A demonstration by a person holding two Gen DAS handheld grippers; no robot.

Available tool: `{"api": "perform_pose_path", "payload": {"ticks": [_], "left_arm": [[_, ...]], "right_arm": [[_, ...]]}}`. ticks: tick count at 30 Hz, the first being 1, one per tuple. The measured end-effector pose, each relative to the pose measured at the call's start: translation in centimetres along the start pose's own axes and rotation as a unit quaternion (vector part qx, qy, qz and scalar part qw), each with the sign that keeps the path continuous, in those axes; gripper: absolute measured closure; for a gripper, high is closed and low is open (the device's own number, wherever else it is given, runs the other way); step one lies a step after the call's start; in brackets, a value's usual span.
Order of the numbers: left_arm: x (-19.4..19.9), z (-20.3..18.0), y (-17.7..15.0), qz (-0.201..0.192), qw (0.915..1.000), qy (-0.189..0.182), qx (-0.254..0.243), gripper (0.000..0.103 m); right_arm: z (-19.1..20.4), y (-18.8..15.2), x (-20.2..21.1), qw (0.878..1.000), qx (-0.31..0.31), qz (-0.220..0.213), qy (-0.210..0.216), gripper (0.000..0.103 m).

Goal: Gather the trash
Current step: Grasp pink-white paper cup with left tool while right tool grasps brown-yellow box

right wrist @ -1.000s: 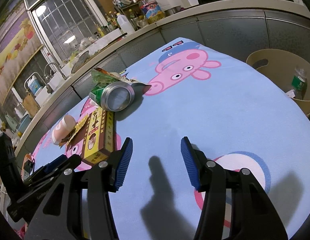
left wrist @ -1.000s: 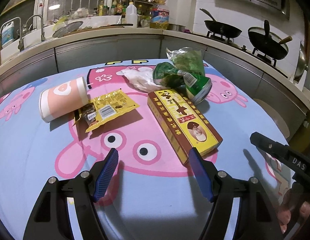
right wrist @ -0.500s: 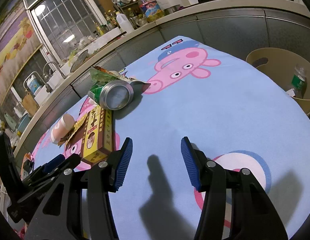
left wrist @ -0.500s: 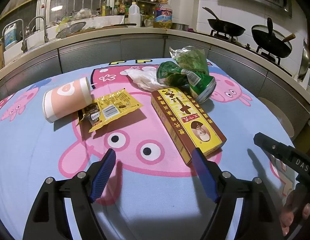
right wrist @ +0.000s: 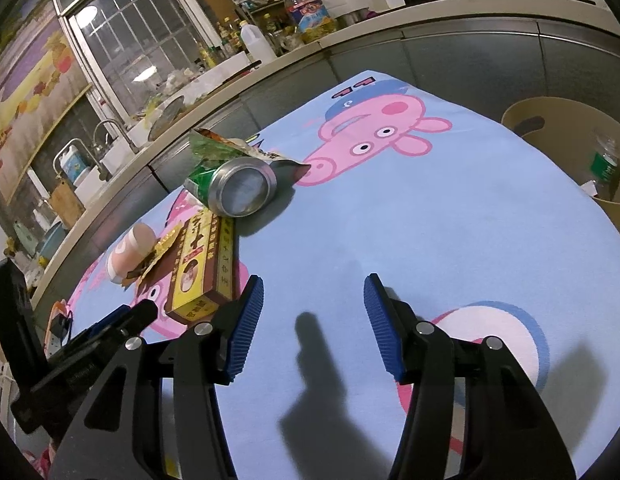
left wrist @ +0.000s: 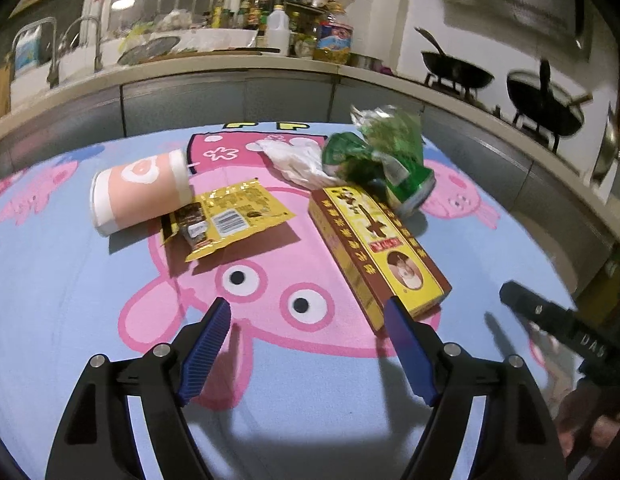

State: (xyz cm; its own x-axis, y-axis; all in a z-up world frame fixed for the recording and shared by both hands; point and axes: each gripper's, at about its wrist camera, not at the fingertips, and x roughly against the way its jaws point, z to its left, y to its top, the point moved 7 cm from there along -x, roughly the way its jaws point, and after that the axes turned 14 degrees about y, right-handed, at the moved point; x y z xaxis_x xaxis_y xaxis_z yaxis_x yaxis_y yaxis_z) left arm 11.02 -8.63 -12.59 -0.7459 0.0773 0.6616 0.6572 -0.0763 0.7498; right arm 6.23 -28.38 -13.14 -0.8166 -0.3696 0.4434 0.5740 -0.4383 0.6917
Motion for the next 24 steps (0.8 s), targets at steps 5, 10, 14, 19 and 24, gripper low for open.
{"api": "perform_pose_path", "payload": {"ticks": [5,10,14,19,24], "left_arm": [[0.4,4.7,2.2,-0.018,0.9994,0.022,0.021,0.022],[-1.2,11.6,6.8,-0.016,0.9967,0.07,0.038,0.015],[-3.8,13.9,9.2,0.038,0.9961,0.027,0.075,0.014],[-7.5,15.8,8.6,0.126,0.9715,-0.071,0.188,0.032],[-8.7,15.1,7.5,0.154,0.9427,-0.162,0.247,0.066]], "right_arm": [[-0.1,-0.1,-0.3,1.0,-0.01,0.015,0.019,0.046],[-0.1,-0.1,-0.4,0.999,-0.014,0.022,0.021,0.044],[1.1,-0.2,-1.3,0.999,0.004,0.038,0.021,0.039],[4.0,0.5,-3.3,0.996,0.034,0.06,0.047,0.037],[6.8,0.9,-5.8,0.991,0.087,0.092,0.052,0.028]]}}
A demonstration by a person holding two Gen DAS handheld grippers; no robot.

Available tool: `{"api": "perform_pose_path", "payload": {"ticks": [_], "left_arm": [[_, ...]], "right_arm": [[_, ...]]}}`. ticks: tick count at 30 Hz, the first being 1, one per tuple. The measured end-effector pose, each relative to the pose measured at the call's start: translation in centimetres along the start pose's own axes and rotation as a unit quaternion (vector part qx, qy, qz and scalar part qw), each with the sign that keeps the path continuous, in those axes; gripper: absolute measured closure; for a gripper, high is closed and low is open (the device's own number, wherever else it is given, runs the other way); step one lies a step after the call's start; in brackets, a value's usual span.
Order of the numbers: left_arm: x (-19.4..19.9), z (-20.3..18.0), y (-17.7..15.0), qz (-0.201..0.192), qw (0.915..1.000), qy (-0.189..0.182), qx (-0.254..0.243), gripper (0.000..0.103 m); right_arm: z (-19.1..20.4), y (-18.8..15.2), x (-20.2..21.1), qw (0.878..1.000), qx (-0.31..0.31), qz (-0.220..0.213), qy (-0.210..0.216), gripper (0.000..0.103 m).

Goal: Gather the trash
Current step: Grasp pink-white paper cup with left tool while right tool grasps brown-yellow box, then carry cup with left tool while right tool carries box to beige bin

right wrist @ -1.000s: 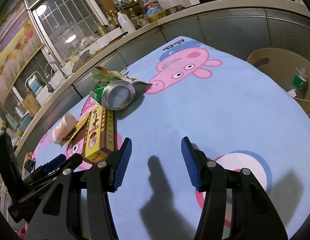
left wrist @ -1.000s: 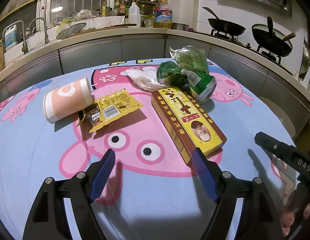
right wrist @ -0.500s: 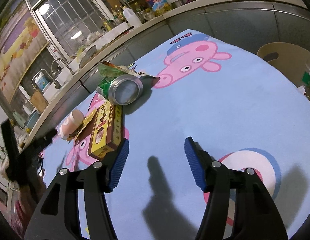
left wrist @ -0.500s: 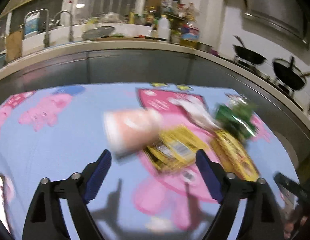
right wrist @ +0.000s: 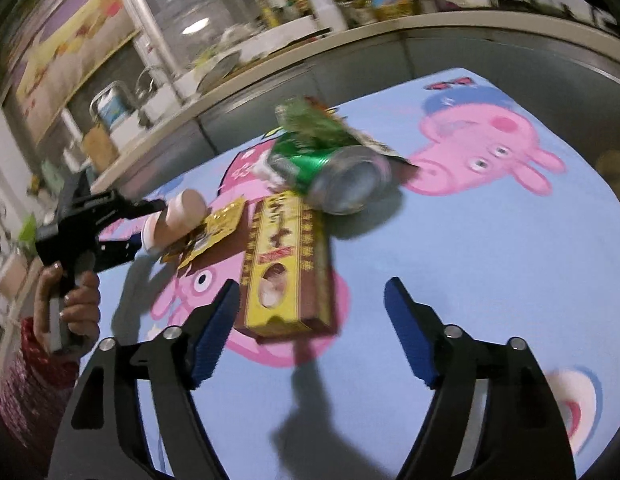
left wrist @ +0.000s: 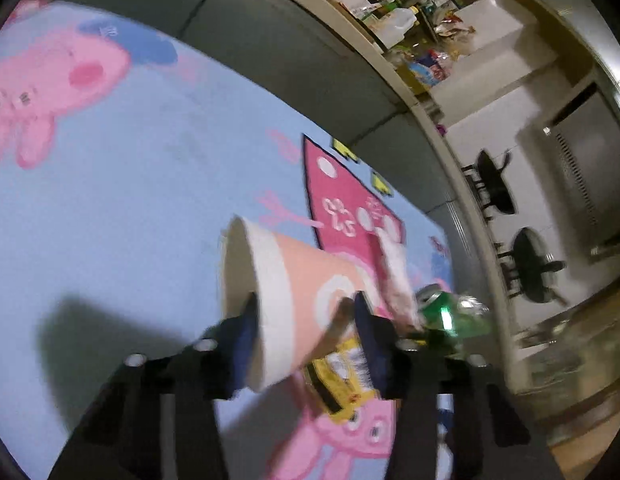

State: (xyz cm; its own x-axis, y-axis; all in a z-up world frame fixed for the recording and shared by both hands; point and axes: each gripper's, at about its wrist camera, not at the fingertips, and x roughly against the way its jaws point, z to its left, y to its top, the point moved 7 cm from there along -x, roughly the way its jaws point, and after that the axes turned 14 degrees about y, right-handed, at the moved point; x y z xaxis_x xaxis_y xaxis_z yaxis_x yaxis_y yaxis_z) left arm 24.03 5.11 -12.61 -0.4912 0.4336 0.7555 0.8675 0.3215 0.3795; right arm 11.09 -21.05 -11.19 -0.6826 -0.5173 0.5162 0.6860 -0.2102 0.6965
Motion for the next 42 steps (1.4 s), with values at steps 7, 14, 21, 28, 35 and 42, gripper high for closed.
{"api": "perform_pose_path", "payload": {"ticks": [7,14,21,28,35,42], "left_arm": [[1.8,-2.5,-1.2,-0.017,0.9989,-0.041,-0.011,0.1],[6.1,-4.6,-5.1,-0.03,0.9946,-0.092,-0.036,0.1],[4.9,-13.5,-11.0,0.029,0.9819,-0.121,-0.142,0.1],[-0.7,-26.0,-15.3,0.091,0.9485,-0.153,-0.262,0.1],[-6.5,-37.9,-20.7,0.149,0.9112,-0.179,-0.34,0.1],[-12.1,-45.1,-24.9,0.183,0.8871,-0.17,-0.388,0.1]], "right_arm": [[1.0,-0.7,-3.3,0.998,0.049,0.037,-0.033,0.033],[2.2,-2.5,0.2,0.997,0.055,0.044,0.015,0.044],[1.8,-4.9,7.2,0.995,0.009,0.011,0.098,0.045],[-4.7,-4.2,16.4,0.994,-0.025,-0.101,-0.016,0.045],[-14.5,-2.9,23.8,0.969,-0.091,-0.191,-0.132,0.045],[-21.7,-2.0,26.0,0.95,-0.139,-0.22,-0.171,0.045]]}}
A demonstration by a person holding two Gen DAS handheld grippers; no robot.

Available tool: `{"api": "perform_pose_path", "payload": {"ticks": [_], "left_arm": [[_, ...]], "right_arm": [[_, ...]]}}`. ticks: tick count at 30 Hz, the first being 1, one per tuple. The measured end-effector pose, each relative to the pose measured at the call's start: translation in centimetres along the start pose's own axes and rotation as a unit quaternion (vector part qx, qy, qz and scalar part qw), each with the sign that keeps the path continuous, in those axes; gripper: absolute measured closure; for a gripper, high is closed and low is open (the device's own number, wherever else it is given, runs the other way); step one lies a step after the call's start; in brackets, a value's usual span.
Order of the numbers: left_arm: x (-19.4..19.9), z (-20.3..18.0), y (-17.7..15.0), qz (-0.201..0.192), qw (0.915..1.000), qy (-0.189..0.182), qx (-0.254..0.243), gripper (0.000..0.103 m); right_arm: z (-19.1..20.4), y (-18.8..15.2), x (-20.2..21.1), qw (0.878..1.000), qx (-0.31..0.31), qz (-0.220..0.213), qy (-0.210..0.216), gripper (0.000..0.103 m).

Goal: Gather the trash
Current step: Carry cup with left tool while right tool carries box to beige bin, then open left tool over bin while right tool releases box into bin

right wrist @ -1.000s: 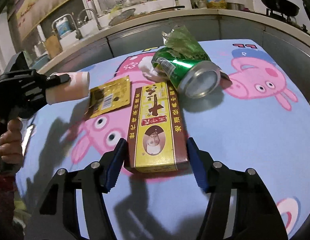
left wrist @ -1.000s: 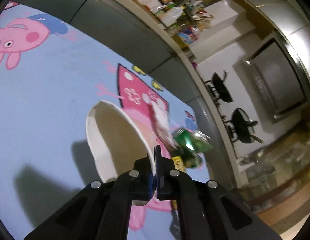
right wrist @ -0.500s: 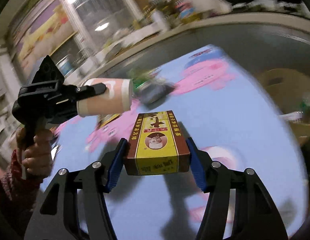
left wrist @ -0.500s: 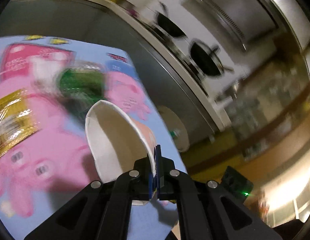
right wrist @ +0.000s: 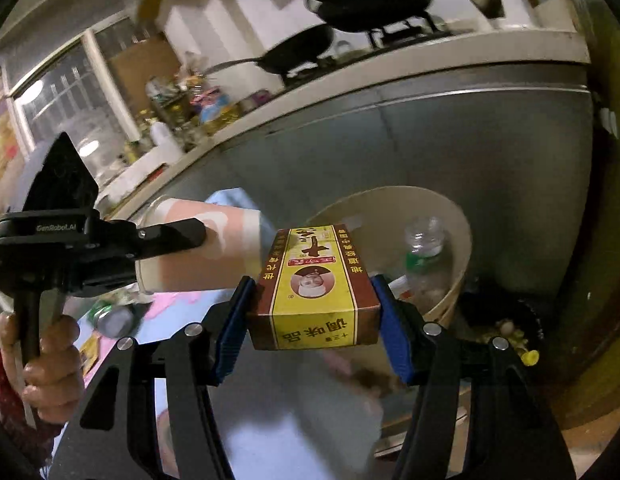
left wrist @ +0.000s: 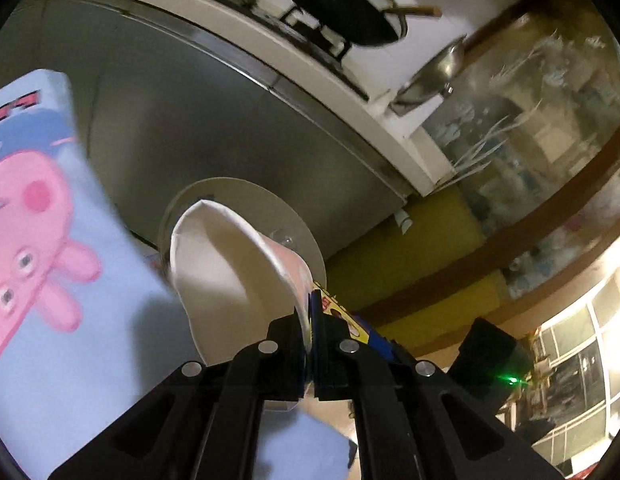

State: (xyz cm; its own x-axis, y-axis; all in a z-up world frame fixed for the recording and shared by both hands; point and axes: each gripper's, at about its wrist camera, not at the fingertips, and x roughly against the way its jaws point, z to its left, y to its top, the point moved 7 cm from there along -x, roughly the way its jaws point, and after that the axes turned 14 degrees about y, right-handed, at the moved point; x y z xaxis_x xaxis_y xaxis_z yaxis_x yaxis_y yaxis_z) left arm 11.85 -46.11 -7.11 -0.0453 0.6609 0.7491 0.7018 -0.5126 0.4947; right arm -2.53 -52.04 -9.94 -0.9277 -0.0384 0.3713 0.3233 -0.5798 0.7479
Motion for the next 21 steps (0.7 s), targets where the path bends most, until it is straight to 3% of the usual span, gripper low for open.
{"api": "perform_pose_path", "payload": {"ticks": [3,4,5,6,7,11,21], "left_arm": [[-2.9,-0.6,1.4,0.008,0.9999,0.014,0.0,0.1],[-3.8,-0.6,1.8,0.014,0.9997,0.021,-0.001,0.091],[-4.6,-0.7,2.0,0.02,0.9993,0.031,-0.002,0.059],[-5.4,-0.4,2.2,0.026,0.9985,0.049,-0.001,0.043],[-6.0,0.2,2.6,0.02,0.9967,0.078,0.009,0.035],[-6.0,1.1,2.3,0.02,0.9957,0.086,0.028,0.036],[0.5,1.9,-1.1,-0.041,0.9927,0.114,0.006,0.036]], "right_arm": [[-2.1,0.7,-1.1,1.0,-0.004,0.004,-0.022,0.045],[-2.4,1.0,-1.8,1.0,-0.006,0.006,-0.019,0.045],[-2.8,1.1,-2.4,1.0,-0.012,0.014,-0.012,0.043],[-3.3,1.2,-3.7,0.999,-0.031,0.032,0.0,0.042],[-3.8,1.2,-4.5,0.998,-0.045,0.04,0.001,0.036],[-4.0,1.5,-4.3,0.999,-0.05,0.022,-0.004,0.035],[-1.4,-1.5,-0.1,0.998,-0.059,-0.009,-0.006,0.035]]}}
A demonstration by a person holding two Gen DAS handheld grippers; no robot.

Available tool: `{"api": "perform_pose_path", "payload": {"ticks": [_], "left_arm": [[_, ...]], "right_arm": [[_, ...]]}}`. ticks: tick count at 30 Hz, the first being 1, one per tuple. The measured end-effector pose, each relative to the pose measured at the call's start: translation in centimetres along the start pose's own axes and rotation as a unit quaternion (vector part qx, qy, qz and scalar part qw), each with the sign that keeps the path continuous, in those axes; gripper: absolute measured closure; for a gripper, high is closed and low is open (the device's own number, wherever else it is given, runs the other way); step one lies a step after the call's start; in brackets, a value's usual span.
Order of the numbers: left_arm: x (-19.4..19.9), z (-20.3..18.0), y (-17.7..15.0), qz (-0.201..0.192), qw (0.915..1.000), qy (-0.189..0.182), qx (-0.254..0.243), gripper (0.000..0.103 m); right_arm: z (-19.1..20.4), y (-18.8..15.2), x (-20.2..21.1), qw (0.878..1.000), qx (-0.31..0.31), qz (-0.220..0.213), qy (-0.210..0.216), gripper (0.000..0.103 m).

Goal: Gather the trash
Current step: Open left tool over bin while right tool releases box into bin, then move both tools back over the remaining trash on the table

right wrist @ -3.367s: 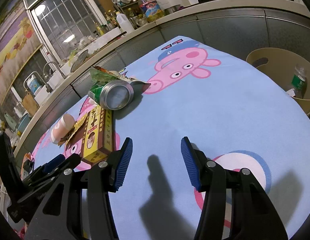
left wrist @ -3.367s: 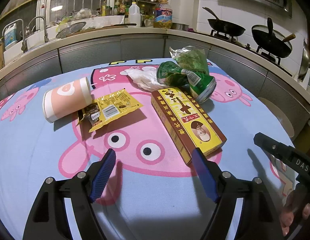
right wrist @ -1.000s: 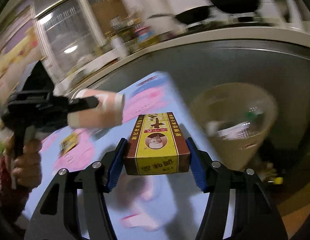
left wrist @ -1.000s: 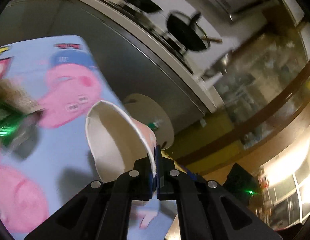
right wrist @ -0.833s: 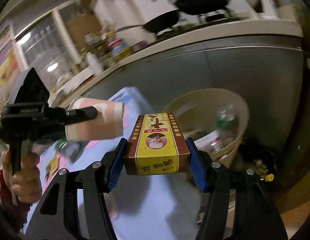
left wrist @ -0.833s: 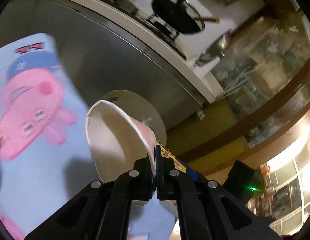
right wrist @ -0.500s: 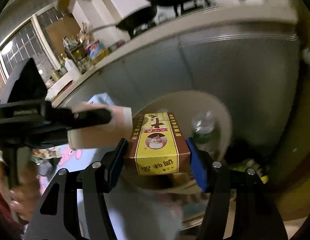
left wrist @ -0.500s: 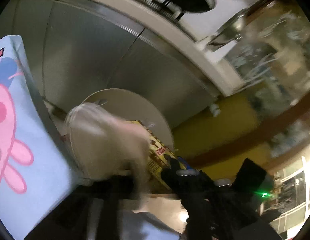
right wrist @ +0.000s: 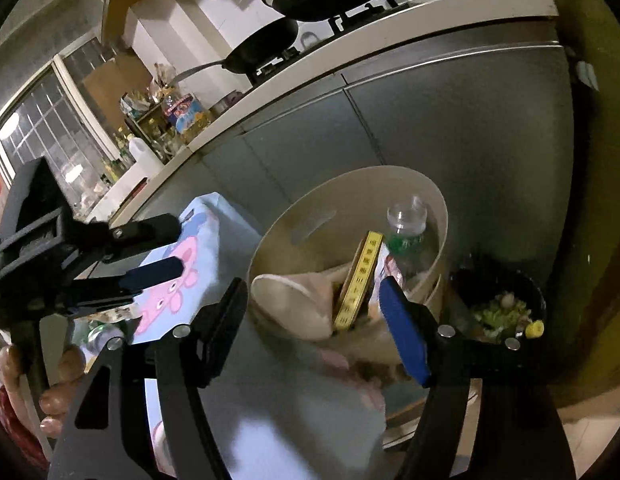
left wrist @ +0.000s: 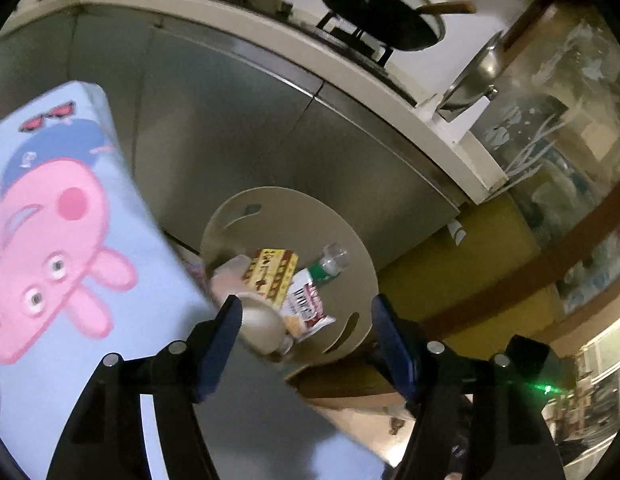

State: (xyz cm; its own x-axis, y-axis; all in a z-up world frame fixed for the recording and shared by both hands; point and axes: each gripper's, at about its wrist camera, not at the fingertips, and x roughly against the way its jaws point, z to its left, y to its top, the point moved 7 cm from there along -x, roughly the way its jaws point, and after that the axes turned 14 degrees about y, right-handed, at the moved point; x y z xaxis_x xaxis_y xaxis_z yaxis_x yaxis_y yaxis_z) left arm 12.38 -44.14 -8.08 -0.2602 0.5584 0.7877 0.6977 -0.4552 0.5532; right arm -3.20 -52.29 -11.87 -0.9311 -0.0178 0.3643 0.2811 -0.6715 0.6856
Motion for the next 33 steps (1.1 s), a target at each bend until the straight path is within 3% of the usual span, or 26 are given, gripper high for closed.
{"api": "perform_pose_path", "payload": {"ticks": [6,15,33], "left_arm": [[4.3,1.8,-3.2,-0.048,0.9961,0.067,-0.031,0.036],[9.5,6.0,-6.6,-0.092,0.9881,0.123,-0.013,0.036],[14.4,14.3,-10.8,-0.122,0.9684,0.216,0.026,0.036]], "right_arm": [[2.5,-1.9,0.9,1.0,-0.002,0.009,0.008,0.035],[6.9,-4.5,1.1,0.998,0.023,0.047,0.023,0.035],[15.3,-7.3,-0.8,0.99,0.076,0.102,0.053,0.035]]}}
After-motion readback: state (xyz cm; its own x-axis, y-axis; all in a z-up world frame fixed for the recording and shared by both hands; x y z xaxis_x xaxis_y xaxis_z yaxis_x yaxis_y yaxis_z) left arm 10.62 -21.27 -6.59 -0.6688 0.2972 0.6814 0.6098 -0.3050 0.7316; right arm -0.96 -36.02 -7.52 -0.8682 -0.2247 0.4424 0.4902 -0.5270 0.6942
